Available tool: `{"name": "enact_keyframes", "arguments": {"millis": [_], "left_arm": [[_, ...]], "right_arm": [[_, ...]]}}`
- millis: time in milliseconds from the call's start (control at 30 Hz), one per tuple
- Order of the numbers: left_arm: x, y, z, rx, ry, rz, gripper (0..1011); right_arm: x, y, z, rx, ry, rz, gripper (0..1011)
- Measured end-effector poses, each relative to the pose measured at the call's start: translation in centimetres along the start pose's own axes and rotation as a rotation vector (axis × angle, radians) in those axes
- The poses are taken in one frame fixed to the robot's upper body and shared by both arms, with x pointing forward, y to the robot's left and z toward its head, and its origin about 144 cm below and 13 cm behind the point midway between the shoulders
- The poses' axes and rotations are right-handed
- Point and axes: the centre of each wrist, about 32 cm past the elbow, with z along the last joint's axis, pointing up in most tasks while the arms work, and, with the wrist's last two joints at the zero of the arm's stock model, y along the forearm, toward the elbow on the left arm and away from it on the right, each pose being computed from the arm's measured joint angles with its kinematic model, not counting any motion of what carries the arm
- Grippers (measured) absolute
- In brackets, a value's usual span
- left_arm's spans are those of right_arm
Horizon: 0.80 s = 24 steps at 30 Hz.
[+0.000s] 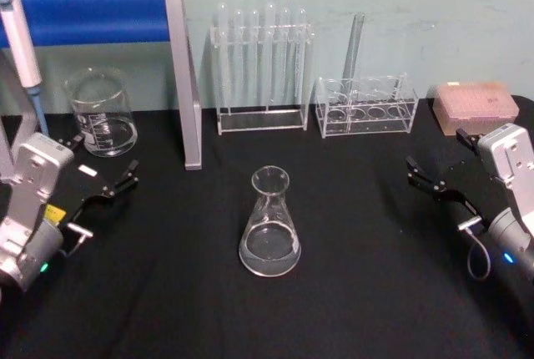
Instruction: Grasp the erlenmeyer flask with one hand, shake it three times, then place it back.
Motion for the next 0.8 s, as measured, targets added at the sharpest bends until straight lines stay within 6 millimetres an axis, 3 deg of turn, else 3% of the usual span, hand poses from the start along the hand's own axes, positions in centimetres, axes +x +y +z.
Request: {"name": "enact_keyframes", "arguments": {"millis": [800], "left_arm": [[0.0, 0.0, 0.0, 0.0, 0.0, 0.0, 1001]], "right_arm": [[0.35, -0.77, 0.3, 0.009, 0.021, 0.033, 1000]]}}
